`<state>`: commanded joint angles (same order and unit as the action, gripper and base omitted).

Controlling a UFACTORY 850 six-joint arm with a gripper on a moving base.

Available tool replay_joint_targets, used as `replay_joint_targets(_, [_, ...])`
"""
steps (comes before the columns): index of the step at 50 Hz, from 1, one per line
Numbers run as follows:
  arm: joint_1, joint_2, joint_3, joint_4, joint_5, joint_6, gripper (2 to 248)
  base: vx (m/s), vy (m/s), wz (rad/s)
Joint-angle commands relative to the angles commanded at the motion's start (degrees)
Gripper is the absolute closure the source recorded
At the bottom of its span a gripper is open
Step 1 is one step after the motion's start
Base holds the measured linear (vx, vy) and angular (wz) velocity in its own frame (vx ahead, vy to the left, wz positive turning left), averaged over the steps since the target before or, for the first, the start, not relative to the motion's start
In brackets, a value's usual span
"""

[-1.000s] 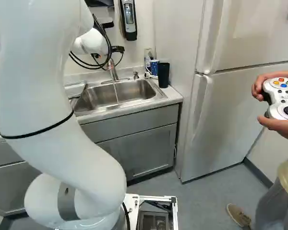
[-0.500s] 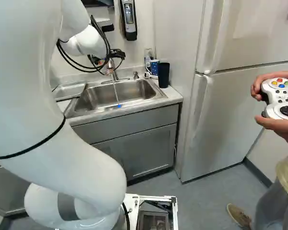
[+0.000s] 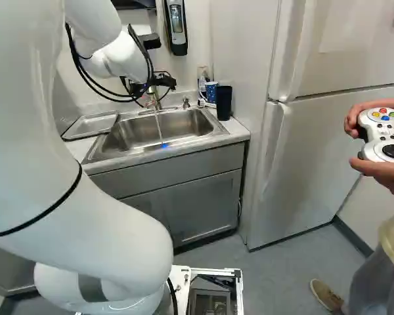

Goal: Rinse the cup and place it in the tray

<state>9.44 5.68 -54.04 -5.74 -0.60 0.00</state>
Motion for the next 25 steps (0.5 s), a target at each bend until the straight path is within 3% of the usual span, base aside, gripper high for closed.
replay_joint_targets(25, [0.0, 0.0, 0.0, 0.0, -7.4, 0.0, 3, 0.000, 0.000, 0.000])
